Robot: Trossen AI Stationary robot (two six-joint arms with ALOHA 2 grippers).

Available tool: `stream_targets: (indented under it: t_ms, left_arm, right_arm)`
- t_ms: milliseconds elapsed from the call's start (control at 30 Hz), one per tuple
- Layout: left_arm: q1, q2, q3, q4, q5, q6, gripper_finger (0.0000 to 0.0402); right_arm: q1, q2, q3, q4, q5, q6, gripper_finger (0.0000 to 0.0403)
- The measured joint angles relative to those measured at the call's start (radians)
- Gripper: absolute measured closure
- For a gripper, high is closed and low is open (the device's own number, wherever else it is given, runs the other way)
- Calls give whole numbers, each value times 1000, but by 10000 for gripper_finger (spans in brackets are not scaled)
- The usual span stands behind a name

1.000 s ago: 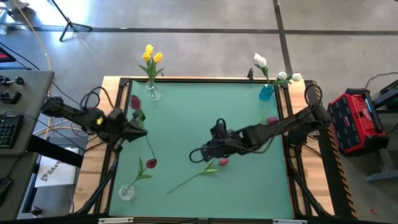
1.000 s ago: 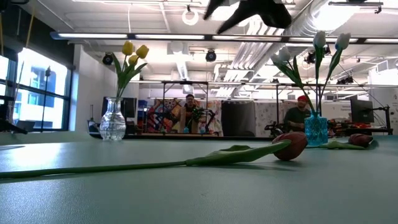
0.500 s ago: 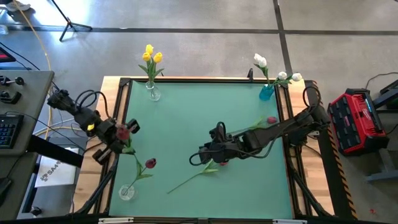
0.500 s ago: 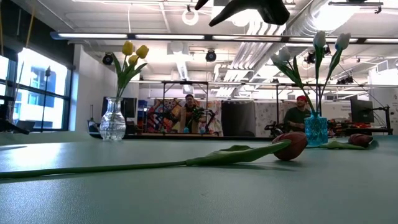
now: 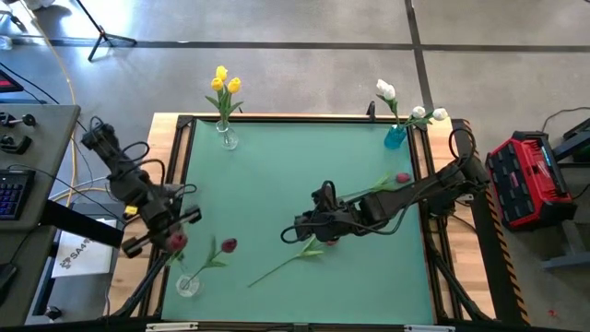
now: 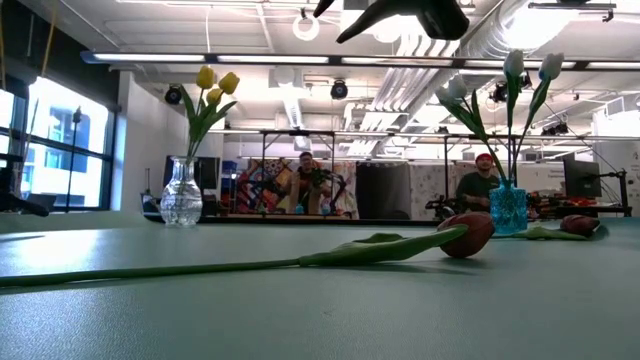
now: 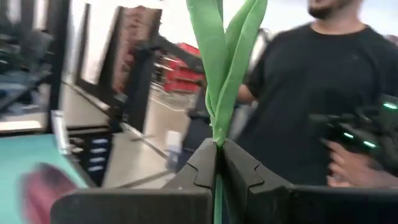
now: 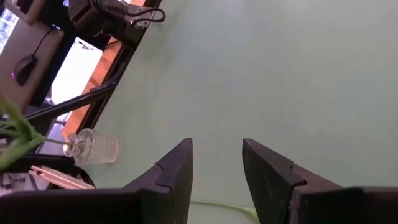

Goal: Sort flowers into vase by color
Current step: Put the top left red flower into the bottom transparent vase

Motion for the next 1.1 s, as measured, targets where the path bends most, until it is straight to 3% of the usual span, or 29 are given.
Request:
stream_targets:
  t_ms: [233,500,700,1100]
  left_arm:
    - [-113,0,0,16,-61,61,401]
    - [-207,-1,0,2,-45,53,401]
    - [-273,2,-18,-42,-116,66,401]
    - [-368,26,-90,60,-199,106,401]
  right_arm:
    - [2,0,0,0,25,81,274]
    - [15,0,0,21,52,116,274]
    - [37,0,0,37,110,169,274]
    - [110,23,0,-30,119,357,274]
